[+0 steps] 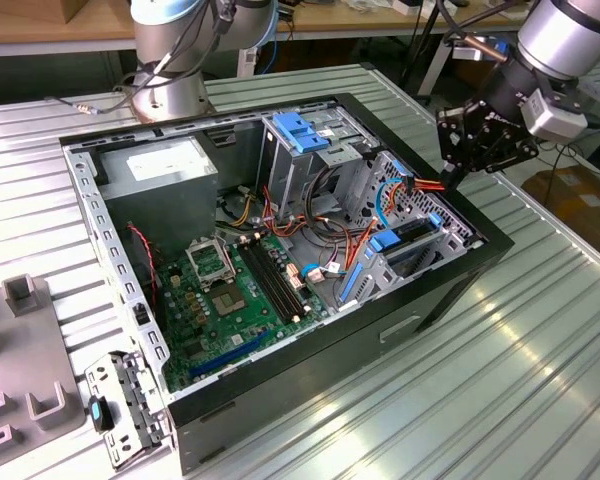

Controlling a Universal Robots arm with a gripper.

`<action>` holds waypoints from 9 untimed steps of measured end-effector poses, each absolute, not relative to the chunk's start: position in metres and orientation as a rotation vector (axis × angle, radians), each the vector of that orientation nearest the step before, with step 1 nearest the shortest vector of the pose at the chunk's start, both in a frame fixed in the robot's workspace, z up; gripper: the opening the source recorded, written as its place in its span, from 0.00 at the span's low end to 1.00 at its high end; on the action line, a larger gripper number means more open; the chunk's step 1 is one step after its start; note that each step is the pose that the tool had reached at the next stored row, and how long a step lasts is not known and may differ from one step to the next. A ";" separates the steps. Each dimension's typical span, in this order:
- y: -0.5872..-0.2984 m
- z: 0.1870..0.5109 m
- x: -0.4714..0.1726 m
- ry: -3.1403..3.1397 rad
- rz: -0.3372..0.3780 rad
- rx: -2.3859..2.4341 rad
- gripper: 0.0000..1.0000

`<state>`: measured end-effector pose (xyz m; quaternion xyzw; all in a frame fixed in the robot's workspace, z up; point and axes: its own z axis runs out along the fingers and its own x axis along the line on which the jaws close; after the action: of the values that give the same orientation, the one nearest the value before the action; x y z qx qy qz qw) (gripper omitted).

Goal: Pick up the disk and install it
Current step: 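Insert the first disk wire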

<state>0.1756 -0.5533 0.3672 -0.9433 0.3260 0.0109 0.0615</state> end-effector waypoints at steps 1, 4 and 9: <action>-0.553 0.367 0.176 0.986 0.033 -2.852 0.16; -0.553 0.367 0.176 0.984 0.033 -2.853 0.24; -0.554 0.367 0.176 0.974 0.034 -2.857 0.22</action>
<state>0.1757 -0.5536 0.3670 -0.9446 0.3221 0.0112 0.0616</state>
